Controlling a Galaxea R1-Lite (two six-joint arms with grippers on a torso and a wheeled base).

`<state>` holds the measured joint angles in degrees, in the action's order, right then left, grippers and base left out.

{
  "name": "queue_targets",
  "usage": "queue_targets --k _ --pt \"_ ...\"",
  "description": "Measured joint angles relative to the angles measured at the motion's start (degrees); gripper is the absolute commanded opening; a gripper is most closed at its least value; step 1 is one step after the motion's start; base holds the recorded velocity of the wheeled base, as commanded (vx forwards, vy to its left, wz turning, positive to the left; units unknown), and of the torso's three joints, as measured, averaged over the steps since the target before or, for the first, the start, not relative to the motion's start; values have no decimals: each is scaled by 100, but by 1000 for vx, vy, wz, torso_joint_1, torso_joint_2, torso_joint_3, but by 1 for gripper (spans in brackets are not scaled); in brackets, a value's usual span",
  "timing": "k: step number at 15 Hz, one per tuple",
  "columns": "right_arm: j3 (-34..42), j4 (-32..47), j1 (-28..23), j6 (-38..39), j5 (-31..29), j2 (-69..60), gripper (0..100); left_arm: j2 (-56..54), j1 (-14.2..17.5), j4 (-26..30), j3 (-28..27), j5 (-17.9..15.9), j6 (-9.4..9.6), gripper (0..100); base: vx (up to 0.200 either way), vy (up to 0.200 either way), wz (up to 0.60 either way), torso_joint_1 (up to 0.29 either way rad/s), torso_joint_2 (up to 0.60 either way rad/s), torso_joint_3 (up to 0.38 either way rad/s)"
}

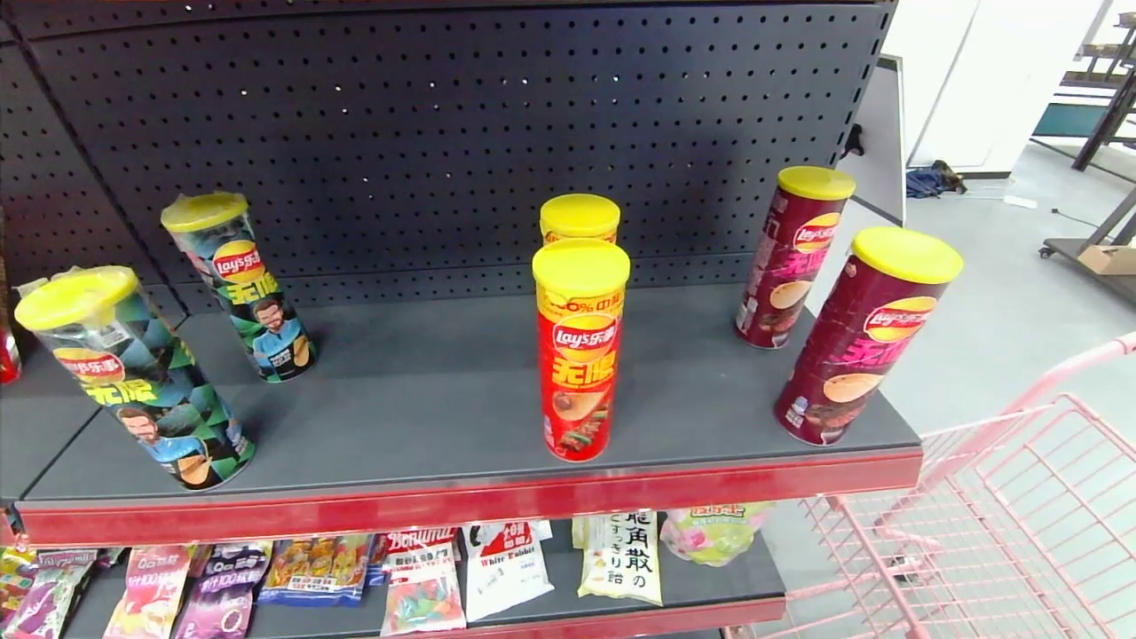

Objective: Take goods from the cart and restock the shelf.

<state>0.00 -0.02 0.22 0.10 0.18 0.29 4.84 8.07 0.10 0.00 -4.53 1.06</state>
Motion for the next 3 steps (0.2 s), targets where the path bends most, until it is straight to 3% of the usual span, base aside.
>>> queue_targets --k 3 --pt "0 2 2 -7 -5 0 100 0 0 0 0 0 -5 100 0 0 0 0 0 0"
